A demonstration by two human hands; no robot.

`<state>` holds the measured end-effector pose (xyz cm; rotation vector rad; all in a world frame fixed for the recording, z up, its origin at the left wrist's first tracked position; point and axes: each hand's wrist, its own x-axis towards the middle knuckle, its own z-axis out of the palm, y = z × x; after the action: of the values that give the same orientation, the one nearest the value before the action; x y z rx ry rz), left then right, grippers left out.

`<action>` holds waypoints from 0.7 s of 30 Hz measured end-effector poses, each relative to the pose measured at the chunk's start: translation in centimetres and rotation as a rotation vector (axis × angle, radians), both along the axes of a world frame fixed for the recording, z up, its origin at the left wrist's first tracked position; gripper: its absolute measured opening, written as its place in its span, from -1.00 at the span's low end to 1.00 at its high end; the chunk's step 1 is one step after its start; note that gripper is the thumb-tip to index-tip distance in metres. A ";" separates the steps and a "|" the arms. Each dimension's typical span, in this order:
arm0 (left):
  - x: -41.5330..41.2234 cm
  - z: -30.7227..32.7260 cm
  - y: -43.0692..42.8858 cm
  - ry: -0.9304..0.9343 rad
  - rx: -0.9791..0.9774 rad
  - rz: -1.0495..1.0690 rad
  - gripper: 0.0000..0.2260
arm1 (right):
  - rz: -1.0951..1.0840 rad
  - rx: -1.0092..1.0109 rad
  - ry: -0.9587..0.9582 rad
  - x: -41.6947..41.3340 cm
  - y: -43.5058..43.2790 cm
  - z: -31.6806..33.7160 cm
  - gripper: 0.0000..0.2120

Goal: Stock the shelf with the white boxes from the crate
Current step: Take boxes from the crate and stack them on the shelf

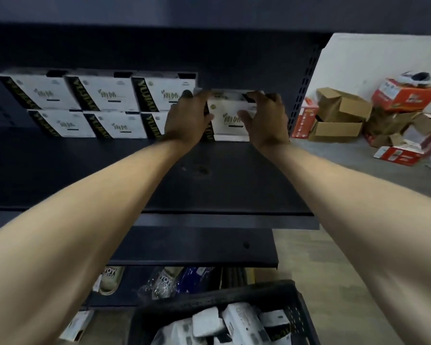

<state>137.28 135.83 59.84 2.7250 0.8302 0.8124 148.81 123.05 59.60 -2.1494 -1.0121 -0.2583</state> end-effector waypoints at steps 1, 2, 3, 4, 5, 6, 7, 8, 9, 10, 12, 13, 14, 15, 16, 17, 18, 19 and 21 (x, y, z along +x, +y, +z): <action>0.7 0.0 0.4 0.001 -0.006 0.005 -0.56 | 0.004 0.011 0.002 0.6 0.4 0.0 -0.57; 1.3 0.0 0.8 -0.001 -0.015 0.009 -0.55 | 0.006 0.019 0.006 1.2 0.8 0.1 -0.57; 1.9 0.1 1.1 -0.007 -0.025 0.012 -0.55 | 0.007 0.022 0.008 1.7 1.3 0.3 -0.57; 2.4 0.2 1.5 -0.015 -0.032 0.015 -0.55 | 0.006 0.020 0.006 2.3 1.7 0.4 -0.57; 2.8 0.3 1.8 -0.021 -0.035 0.019 -0.54 | 0.002 0.017 0.001 2.8 2.3 0.6 -0.56; 3.2 0.3 2.1 -0.024 -0.032 0.024 -0.53 | -0.002 0.013 -0.003 3.3 2.8 0.7 -0.56; 3.6 0.3 2.5 -0.021 -0.024 0.025 -0.51 | -0.007 0.011 -0.003 3.8 3.3 0.7 -0.56; 3.9 0.2 2.9 -0.015 -0.016 0.021 -0.50 | -0.011 0.010 0.004 4.2 3.8 0.6 -0.56; 4.1 0.1 3.3 -0.007 -0.011 0.017 -0.48 | -0.014 0.011 0.013 4.6 4.2 0.4 -0.56; 4.4 0.1 3.7 0.005 -0.006 0.019 -0.47 | -0.014 0.012 0.018 4.9 4.6 0.2 -0.56; 5.1 -0.1 4.3 0.033 0.004 0.037 -0.44 | -0.013 0.003 0.005 5.4 5.1 -0.3 -0.54; 5.3 -0.2 4.5 0.045 0.013 0.053 -0.42 | -0.010 -0.008 -0.010 5.7 5.3 -0.6 -0.52; 5.6 -0.3 4.7 0.055 0.029 0.068 -0.41 | -0.006 -0.023 -0.023 6.0 5.5 -0.7 -0.49; 5.9 -0.3 4.9 0.065 0.051 0.084 -0.41 | -0.004 -0.038 -0.032 6.3 5.7 -0.9 -0.46; 6.1 -0.4 5.0 0.073 0.081 0.099 -0.40 | -0.007 -0.049 -0.038 6.6 6.0 -1.0 -0.43; 6.3 -0.4 5.1 0.078 0.118 0.115 -0.40 | -0.014 -0.055 -0.042 6.8 6.2 -1.1 -0.42; 6.4 -0.5 5.1 0.083 0.158 0.131 -0.40 | -0.022 -0.055 -0.046 6.9 6.4 -1.1 -0.41; 6.5 -0.5 5.2 0.090 0.193 0.146 -0.41 | -0.028 -0.055 -0.049 7.1 6.7 -1.1 -0.40; 6.7 -0.6 5.4 0.111 0.249 0.170 -0.42 | -0.036 -0.054 -0.052 7.3 7.2 -1.2 -0.39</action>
<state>144.02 141.23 59.19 2.9713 1.0613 0.8549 156.09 130.25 58.40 -2.2212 -1.0211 -0.3085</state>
